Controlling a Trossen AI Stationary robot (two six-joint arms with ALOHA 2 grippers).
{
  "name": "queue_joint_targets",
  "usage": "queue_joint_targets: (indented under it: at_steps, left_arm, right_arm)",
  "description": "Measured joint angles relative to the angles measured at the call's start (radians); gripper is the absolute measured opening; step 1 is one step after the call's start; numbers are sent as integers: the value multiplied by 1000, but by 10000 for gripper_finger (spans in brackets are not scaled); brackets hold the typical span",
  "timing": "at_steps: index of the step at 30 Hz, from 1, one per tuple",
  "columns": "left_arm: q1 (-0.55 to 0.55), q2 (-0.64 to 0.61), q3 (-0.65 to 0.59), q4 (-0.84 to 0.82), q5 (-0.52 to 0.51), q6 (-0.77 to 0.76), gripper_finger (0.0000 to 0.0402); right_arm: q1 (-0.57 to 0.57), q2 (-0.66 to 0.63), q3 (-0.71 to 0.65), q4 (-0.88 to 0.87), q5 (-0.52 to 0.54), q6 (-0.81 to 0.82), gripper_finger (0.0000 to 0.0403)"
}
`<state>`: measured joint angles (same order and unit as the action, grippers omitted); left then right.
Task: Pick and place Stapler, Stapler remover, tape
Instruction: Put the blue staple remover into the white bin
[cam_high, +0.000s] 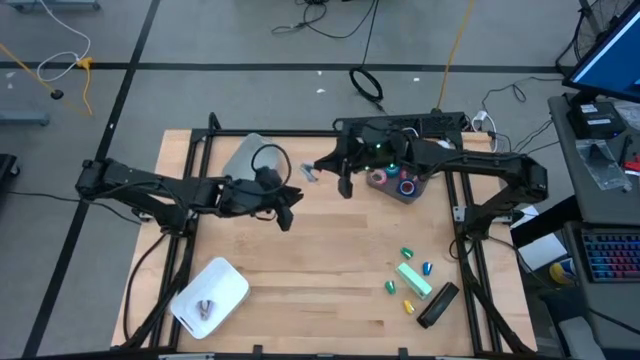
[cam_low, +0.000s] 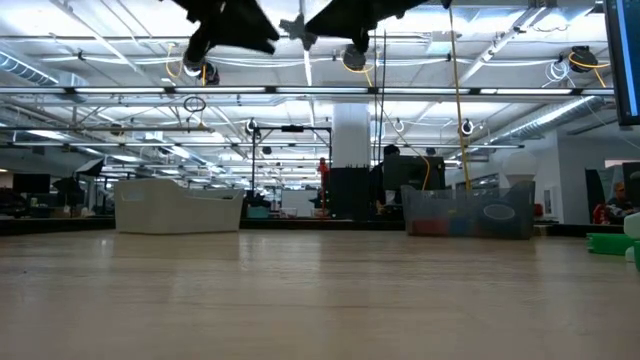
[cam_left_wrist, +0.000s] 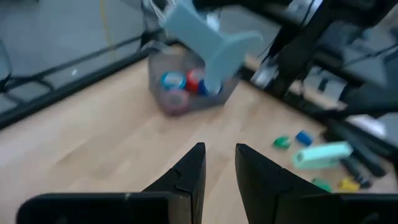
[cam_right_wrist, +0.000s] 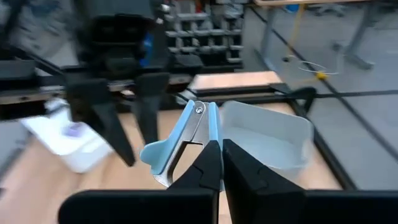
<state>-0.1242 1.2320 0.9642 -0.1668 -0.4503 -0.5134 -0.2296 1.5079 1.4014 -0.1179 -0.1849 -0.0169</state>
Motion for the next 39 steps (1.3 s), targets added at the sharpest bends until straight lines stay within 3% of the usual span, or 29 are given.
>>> queue_joint_targets:
  at_steps: [11, 18, 24, 39]
  left_arm:
    - [2, 0, 0, 242, 6, 40, 88]
    - [2, 0, 0, 396, 116, 71, 88]
    - [13, 1, 0, 430, 185, 33, 88]
    - [52, 11, 0, 392, 223, -6, 88]
  right_arm:
    - [-3, -85, 0, -3, -106, 31, 0]
    - [2, -104, 0, -20, -109, 26, 0]
    - [2, -104, 0, -12, -160, 34, 0]
    - [2, -107, 0, 11, -187, 58, 0]
